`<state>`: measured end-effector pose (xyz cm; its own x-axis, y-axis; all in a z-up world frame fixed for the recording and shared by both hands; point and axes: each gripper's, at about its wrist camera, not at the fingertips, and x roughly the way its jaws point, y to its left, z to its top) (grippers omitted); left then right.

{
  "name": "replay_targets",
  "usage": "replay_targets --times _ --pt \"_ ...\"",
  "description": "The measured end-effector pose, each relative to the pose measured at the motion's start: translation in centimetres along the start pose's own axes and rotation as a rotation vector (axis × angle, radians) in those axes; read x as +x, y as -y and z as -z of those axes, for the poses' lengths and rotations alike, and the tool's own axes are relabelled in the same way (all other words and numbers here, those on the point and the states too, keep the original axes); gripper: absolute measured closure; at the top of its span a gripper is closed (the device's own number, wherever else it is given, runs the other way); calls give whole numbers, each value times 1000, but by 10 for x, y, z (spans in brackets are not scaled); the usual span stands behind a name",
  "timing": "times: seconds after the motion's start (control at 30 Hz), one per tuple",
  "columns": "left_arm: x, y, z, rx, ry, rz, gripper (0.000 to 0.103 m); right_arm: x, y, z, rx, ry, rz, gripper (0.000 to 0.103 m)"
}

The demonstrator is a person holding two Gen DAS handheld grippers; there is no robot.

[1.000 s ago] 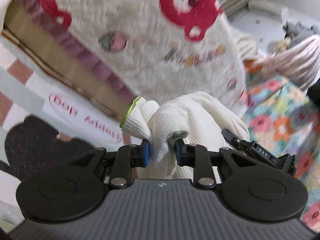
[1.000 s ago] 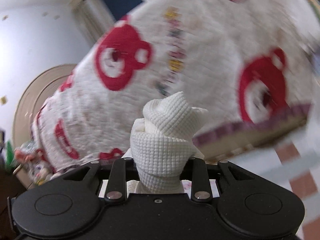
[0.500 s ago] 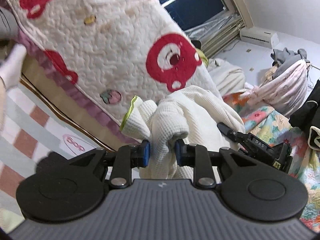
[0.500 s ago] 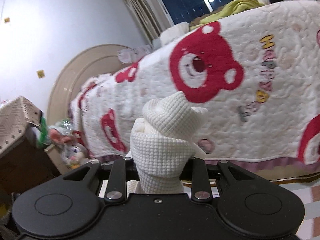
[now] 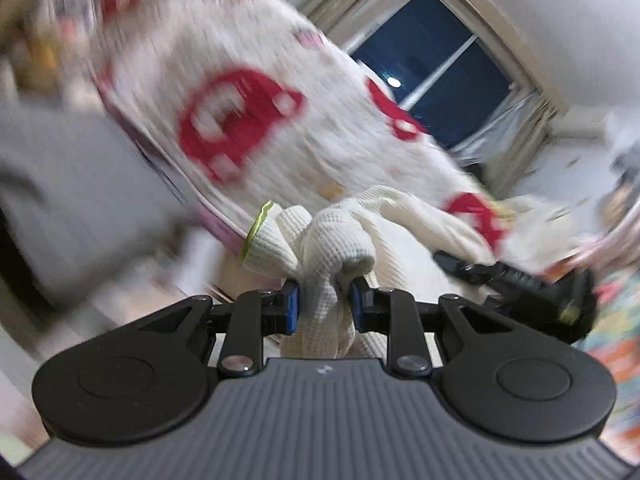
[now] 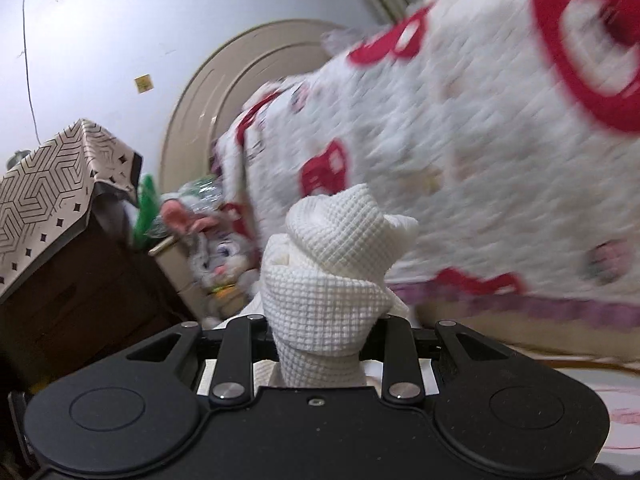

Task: Fold clothes
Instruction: 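Lift the folded shirt with both grippers and carry it toward the clothes stack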

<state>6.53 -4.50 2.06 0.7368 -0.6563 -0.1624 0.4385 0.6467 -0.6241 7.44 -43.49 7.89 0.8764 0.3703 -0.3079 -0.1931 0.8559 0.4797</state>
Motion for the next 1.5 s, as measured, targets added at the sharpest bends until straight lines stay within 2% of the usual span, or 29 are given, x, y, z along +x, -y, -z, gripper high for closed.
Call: replay_targets --times 0.17,0.33,0.47,0.53,0.6,0.67,0.7,0.73,0.77,0.83,0.97,1.07,1.1,1.17,1.27,1.33,1.37,1.43,1.47,1.5 --pt "-4 -50 -37 51 23 -100 80 98 -10 9 36 -46 -89 71" --pt "-5 -95 -69 21 30 -183 80 173 -28 13 50 -97 -166 71" --pt "3 -126 -92 19 29 -252 80 229 -36 12 72 -136 -188 71" --pt "9 -144 -104 4 39 -250 80 254 -40 7 76 -149 -200 70" --pt "14 -167 -115 -40 44 -214 80 274 -40 -1 97 -148 -215 70" --pt "23 -184 -122 -71 31 -230 79 297 -32 -8 121 -160 -237 61" --pt "32 -193 -122 -64 20 -255 78 308 -26 -6 127 -176 -218 51" --pt "41 -202 -120 -66 2 -287 78 320 -16 1 155 -193 -155 42" --pt "51 -211 -115 -76 -23 -325 78 328 -7 11 201 -203 -93 43" --pt "62 -226 -105 -102 -41 -369 77 338 9 37 291 -216 -56 43" --pt "61 -230 -100 -97 -21 -361 76 325 29 73 531 -110 -171 43" --pt "61 -233 -100 -98 -27 -361 76 319 30 77 582 -103 -183 43" --pt "60 -233 -100 -98 -26 -363 76 321 27 75 564 -103 -173 42" --pt "58 -230 -96 -77 -28 -385 75 326 19 71 514 -104 -150 35" --pt "53 -227 -88 -30 -34 -419 69 333 7 65 441 -105 -115 30" --pt "47 -235 -83 -54 -45 -426 69 338 -1 60 391 -106 -92 26" --pt "45 -237 -82 -65 -48 -429 69 340 -5 58 367 -106 -80 28" --pt "44 -238 -82 -64 -50 -435 69 345 -13 54 318 -106 -57 50" --pt "43 -238 -82 -63 -51 -438 69 347 -17 52 293 -107 -45 58" --pt "42 -238 -82 -62 -51 -441 69 346 -25 47 236 -98 -78 67"
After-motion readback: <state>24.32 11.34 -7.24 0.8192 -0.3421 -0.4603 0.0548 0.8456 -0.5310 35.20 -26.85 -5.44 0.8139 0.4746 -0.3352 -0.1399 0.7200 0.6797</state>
